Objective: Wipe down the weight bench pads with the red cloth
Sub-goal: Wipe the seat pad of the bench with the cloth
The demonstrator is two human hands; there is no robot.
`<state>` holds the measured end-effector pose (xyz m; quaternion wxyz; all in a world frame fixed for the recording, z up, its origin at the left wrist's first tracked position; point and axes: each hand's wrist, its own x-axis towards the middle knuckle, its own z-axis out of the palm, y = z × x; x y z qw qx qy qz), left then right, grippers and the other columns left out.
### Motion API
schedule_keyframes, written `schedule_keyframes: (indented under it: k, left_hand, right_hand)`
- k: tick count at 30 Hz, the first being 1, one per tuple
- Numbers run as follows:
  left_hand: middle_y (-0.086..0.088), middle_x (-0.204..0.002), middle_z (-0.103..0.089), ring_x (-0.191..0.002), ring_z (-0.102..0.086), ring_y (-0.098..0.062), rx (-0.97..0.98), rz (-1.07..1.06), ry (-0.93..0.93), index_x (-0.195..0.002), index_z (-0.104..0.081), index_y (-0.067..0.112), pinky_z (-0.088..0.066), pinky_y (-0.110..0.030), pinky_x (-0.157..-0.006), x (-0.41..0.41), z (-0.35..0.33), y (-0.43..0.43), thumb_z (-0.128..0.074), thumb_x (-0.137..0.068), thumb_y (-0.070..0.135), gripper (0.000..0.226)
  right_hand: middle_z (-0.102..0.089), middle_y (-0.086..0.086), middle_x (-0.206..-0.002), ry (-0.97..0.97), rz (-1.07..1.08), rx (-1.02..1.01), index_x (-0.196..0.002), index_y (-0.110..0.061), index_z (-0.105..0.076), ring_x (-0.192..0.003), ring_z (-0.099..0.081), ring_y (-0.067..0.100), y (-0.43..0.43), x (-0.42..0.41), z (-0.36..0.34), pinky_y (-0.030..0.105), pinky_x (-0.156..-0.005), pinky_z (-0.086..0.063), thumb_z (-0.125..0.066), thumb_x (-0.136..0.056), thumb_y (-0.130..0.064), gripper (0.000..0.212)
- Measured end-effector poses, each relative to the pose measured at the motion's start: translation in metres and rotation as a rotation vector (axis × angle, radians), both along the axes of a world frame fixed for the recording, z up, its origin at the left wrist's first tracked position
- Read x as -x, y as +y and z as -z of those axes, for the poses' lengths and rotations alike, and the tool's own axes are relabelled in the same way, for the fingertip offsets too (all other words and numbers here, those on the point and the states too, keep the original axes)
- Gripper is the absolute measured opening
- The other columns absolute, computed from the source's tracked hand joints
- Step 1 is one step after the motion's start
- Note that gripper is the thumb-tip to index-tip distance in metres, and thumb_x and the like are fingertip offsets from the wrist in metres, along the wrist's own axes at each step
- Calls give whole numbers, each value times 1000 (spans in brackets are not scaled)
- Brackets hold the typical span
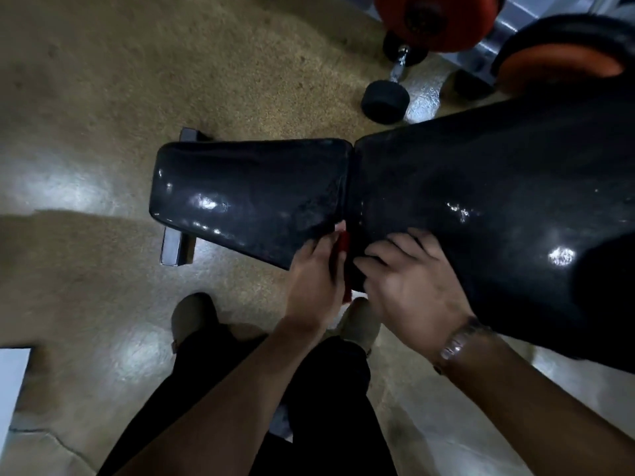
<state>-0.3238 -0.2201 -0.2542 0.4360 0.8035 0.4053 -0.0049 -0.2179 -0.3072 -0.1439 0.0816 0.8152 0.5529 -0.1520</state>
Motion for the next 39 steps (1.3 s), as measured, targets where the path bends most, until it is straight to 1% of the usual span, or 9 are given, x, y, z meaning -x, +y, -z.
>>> schedule_keyframes:
  k: [2,5,10,16,23,27,31,35,39]
  left_hand:
    - [-1,-120,-69,-110,-63,-18,162,-118,-23,-137,-59,21,-46,-22,-91,8,-9,-13,-56,-102,27,35]
    - [2,-128,-69,-118,-64,-14,297,-245,-50,-138,-59,20,-51,-30,-103,16,-18,-25,-60,-102,27,37]
    - [9,-125,-69,-116,-65,-9,319,-328,-135,-137,-62,30,-54,-37,-103,-22,-12,-6,-60,-102,24,36]
    - [37,-118,-53,-116,-55,5,258,-190,-269,-142,-58,26,-44,-19,-106,-7,-27,-25,-61,-103,20,40]
    - [2,-120,-65,-113,-63,-19,299,-272,-82,-141,-56,23,-54,-38,-99,-20,-15,-11,-59,-102,22,39]
    - [4,-118,-68,-110,-64,-15,327,-278,-212,-137,-59,25,-55,-39,-99,-55,-31,-1,-61,-100,19,38]
    - [9,-121,-52,-112,-55,-11,223,-189,-174,-140,-59,28,-45,-20,-99,-8,-44,-35,-62,-102,28,38]
    - [3,-116,-59,-106,-62,-18,328,-299,56,-133,-63,28,-53,-33,-96,6,-17,-30,-60,-101,36,33]
    - [-6,-113,-66,-101,-68,-23,388,-406,23,-125,-69,28,-60,-41,-88,-57,-11,8,-61,-101,33,26]
  right_hand:
    - [-71,0,-95,-50,10,-63,-97,-18,-75,-101,-63,30,-3,-10,-13,47,-99,-37,-52,-86,-21,26]
    - [-73,0,-100,-112,44,-86,-98,-18,-75,-100,-63,30,-2,-25,-28,49,-94,-37,-54,-85,-21,25]
    - [-70,4,-110,-226,93,-56,-100,-18,-73,-104,-58,35,3,-49,-40,50,-95,-36,-54,-84,-29,28]
    - [-65,7,-119,-280,103,0,-102,-18,-73,-110,-54,37,10,-67,-43,51,-97,-36,-51,-83,-33,33]
    - [-53,13,-137,-329,92,262,-113,-18,-69,-124,-45,39,9,-72,-47,57,-106,-30,-58,-81,-35,38]
    - [-54,14,-135,-346,94,289,-113,-17,-69,-124,-45,39,11,-70,-46,59,-108,-29,-60,-81,-34,37]
    - [-53,14,-134,-345,87,324,-116,-17,-67,-124,-43,39,11,-69,-48,59,-108,-27,-57,-83,-35,39]
    - [-51,13,-136,-330,89,350,-123,-18,-63,-127,-41,39,12,-69,-50,60,-110,-25,-54,-87,-34,41]
    - [-50,14,-137,-333,90,333,-125,-16,-61,-130,-39,41,8,-68,-48,61,-112,-23,-55,-87,-34,42]
